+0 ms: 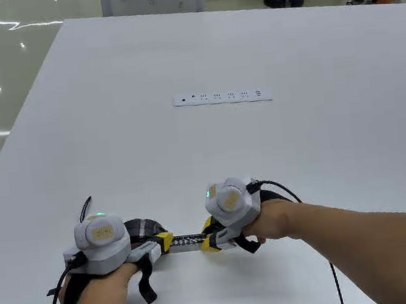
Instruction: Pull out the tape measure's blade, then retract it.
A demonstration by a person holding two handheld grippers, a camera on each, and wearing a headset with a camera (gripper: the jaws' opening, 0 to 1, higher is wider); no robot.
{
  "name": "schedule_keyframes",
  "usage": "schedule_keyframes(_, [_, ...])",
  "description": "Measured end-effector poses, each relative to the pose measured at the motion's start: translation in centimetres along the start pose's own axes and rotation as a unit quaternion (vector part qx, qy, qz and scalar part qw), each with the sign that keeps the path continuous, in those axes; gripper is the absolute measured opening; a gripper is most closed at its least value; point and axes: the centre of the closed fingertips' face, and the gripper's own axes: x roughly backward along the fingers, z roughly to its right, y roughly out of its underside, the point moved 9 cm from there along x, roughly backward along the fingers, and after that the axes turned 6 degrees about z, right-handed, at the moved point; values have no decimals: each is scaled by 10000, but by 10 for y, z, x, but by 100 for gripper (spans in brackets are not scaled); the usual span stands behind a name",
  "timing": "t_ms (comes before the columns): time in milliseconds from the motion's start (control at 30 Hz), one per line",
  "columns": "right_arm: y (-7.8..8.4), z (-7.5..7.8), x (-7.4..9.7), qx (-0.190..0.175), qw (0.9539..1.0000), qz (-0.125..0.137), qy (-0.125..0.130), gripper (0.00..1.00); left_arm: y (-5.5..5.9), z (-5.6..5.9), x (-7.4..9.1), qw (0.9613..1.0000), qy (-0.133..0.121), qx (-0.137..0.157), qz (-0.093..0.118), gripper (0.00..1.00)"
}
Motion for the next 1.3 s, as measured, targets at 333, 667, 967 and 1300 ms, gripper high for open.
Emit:
schedule_keyframes(333, [-3, -1, -4, 11, 10000, 31, -26, 14, 0, 0, 0, 10000, 2, 6, 3, 61])
schedule_keyframes(667, [-7, -2, -7, 14, 10000, 41, -46, 14, 1, 0, 1, 10000, -5, 19, 3, 61])
schedule_keyframes(967, [-12, -3, -13, 28, 9999, 94, -54, 14, 0, 0, 0, 10000, 0, 32, 3, 61])
schedule_keyframes(1300, [-22, -5, -25, 84, 9998, 197, -61, 14, 0, 0, 0, 10000, 13, 50, -11, 61])
